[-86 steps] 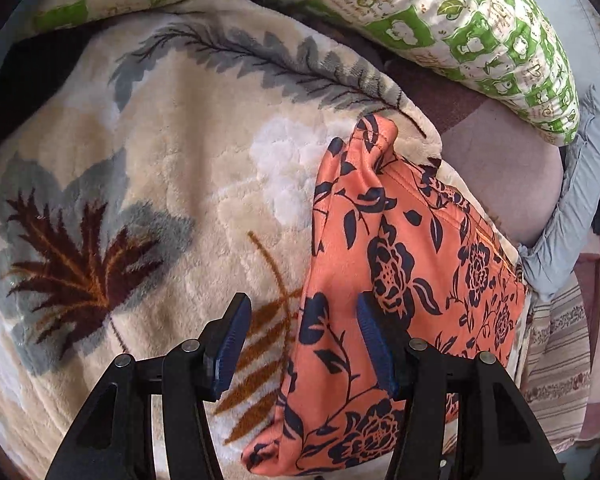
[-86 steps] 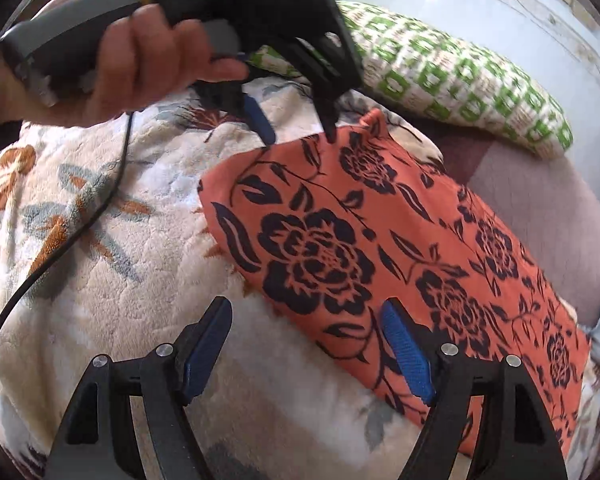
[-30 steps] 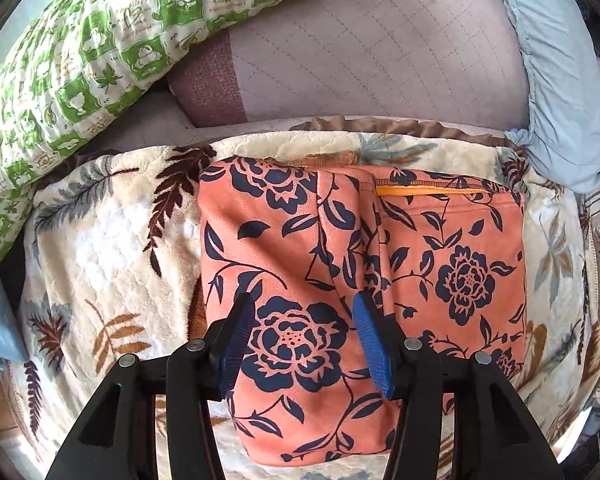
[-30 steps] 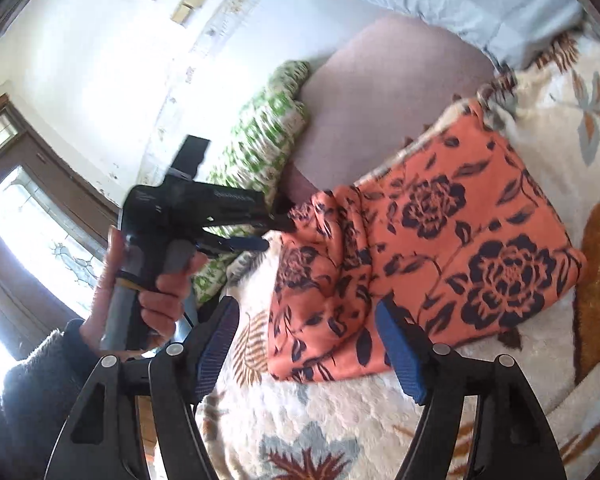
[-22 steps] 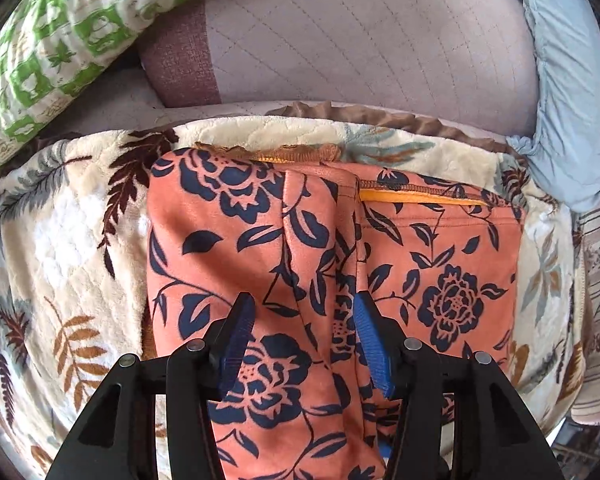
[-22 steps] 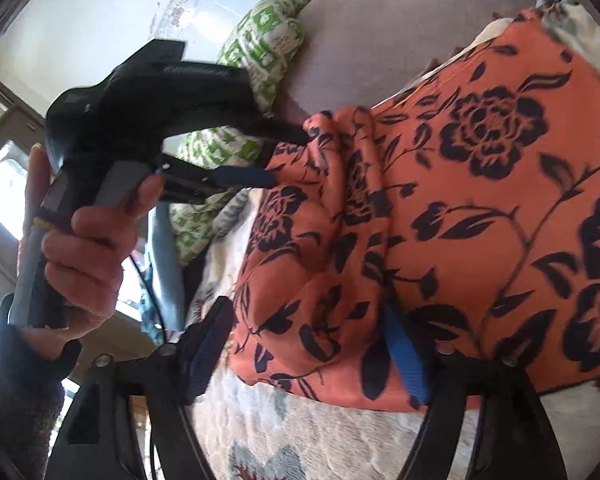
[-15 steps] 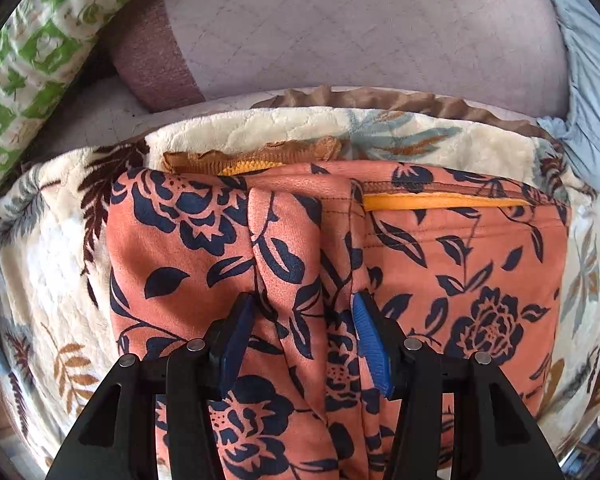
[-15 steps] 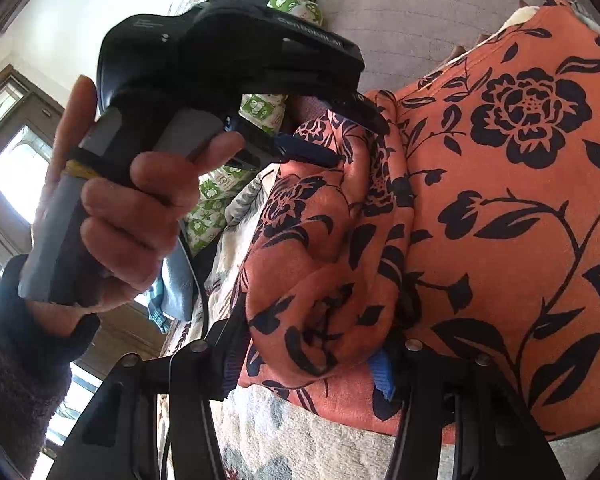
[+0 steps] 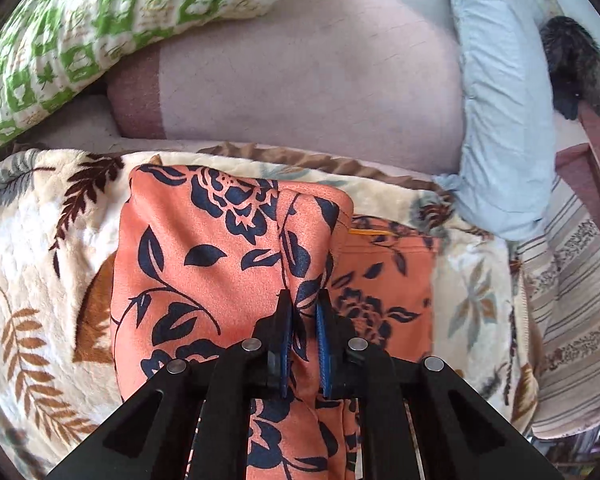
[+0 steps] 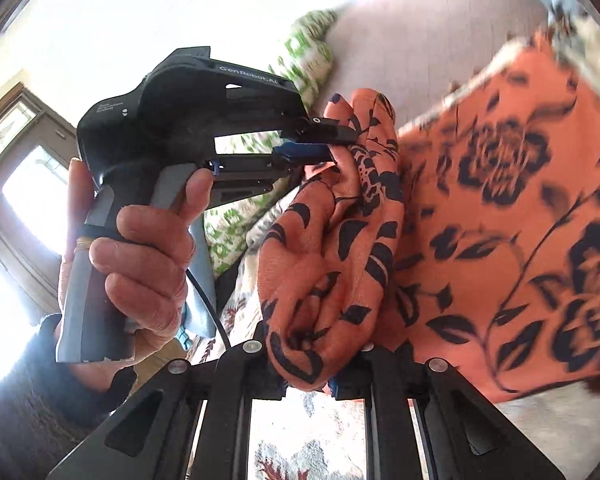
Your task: Fold small clothes
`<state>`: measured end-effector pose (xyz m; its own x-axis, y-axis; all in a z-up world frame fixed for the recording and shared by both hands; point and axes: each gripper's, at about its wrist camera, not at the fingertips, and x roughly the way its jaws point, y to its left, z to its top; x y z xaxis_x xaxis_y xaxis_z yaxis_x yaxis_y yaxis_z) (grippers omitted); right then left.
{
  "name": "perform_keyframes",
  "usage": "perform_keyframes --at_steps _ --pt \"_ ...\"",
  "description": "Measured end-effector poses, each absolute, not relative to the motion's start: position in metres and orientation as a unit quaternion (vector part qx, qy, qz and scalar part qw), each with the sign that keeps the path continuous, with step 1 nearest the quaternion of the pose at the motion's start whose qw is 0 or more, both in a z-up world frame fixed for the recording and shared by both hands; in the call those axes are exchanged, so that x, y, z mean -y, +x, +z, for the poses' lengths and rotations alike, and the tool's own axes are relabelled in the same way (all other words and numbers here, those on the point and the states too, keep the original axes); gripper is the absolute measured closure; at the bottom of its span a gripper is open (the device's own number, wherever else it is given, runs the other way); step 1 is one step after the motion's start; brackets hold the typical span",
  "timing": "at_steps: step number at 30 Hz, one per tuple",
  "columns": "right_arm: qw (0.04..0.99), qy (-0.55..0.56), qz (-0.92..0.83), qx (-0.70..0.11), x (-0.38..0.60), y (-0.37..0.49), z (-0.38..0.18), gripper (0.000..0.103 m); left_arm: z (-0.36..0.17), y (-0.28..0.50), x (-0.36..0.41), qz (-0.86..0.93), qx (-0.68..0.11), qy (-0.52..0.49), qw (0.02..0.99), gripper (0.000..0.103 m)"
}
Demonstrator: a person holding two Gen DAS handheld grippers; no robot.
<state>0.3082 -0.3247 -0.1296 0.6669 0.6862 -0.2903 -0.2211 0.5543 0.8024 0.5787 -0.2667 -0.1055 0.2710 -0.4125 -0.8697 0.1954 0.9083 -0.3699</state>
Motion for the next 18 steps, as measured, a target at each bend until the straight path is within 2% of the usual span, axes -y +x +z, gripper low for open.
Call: perform_keyframes --at_steps 4,7,13,15,18 --pt "0.857 0.379 0.225 -0.268 0.377 0.280 -0.110 0.091 -0.082 0.563 0.313 -0.241 -0.556 -0.088 0.791 0.093" --pt "0.866 0.388 0.177 -0.262 0.417 0.267 -0.120 0.091 -0.093 0.557 0.352 -0.259 -0.561 -0.078 0.782 0.093" --pt "0.807 0.461 0.136 -0.343 0.462 0.286 -0.189 0.090 -0.184 0.577 0.406 -0.210 -0.620 -0.042 0.755 0.093" --pt "0.794 0.464 0.134 -0.369 0.460 0.290 -0.200 0.084 -0.194 0.581 0.403 -0.204 -0.623 -0.059 0.753 0.093" --pt "0.794 0.458 0.129 -0.377 0.463 0.291 -0.197 0.079 -0.179 0.580 0.387 -0.217 -0.618 -0.083 0.751 0.093"
